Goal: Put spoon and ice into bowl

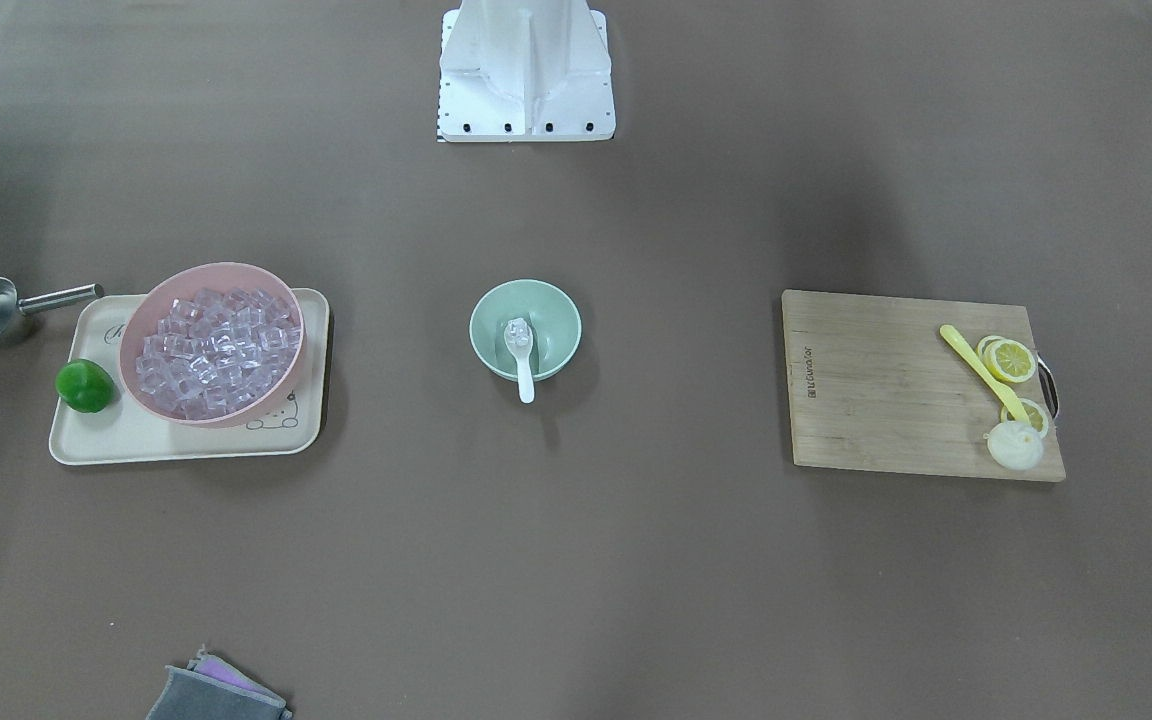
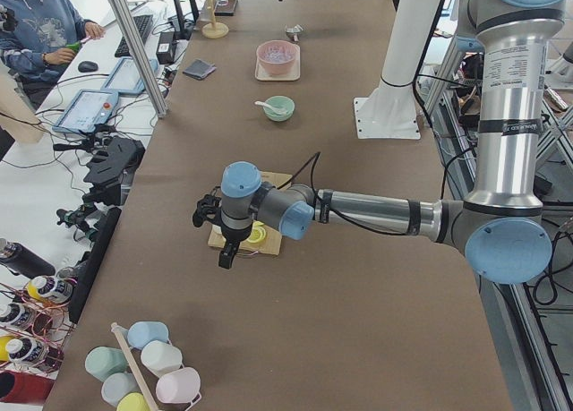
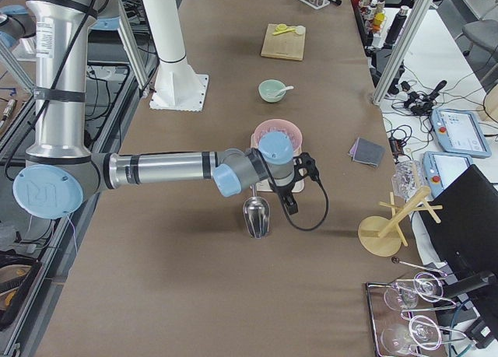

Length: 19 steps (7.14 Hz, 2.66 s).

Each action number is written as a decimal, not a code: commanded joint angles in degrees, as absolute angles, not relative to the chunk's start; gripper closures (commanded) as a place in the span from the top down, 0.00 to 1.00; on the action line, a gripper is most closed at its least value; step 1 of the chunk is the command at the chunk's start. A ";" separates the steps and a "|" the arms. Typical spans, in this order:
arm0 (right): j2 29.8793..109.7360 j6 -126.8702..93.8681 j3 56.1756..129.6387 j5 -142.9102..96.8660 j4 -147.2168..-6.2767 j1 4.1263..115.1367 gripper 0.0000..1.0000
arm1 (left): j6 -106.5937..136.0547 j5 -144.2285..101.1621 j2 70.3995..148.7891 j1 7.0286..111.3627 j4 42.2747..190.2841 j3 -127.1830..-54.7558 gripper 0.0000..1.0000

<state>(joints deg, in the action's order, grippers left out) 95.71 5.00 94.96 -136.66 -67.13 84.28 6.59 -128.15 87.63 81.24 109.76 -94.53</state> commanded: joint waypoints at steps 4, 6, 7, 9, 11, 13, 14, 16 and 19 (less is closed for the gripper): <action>95.01 12.84 87.45 -137.37 -67.33 90.79 1.00 | 6.15 -128.14 85.78 84.46 110.91 -94.57 0.98; 95.44 12.92 87.45 -136.67 -66.71 90.79 1.00 | 6.50 -128.06 85.78 85.16 111.01 -94.48 0.98; 95.88 12.92 87.45 -136.67 -66.54 90.88 1.00 | 6.42 -128.14 85.78 85.08 111.09 -94.40 0.98; 96.50 13.09 87.28 -136.58 -66.36 90.88 1.00 | 6.50 -128.14 85.69 85.08 113.02 -94.13 0.98; 97.82 13.01 88.41 -136.67 -66.27 90.88 1.00 | 6.42 -128.14 85.87 84.99 113.11 -93.95 0.98; 97.65 13.01 88.42 -136.67 -66.27 90.88 1.00 | 6.50 -128.14 85.78 84.99 113.29 -93.96 0.98; 97.65 13.01 88.42 -136.67 -66.27 90.88 1.00 | 6.50 -128.14 85.87 84.99 113.29 -93.96 0.98; 97.73 12.92 88.50 -136.67 -66.27 90.88 1.00 | 6.42 -128.14 85.78 84.99 113.38 -93.87 0.98; 97.91 13.27 88.42 -136.76 -66.27 90.97 1.00 | 6.42 -128.14 85.96 84.99 113.38 -94.57 0.98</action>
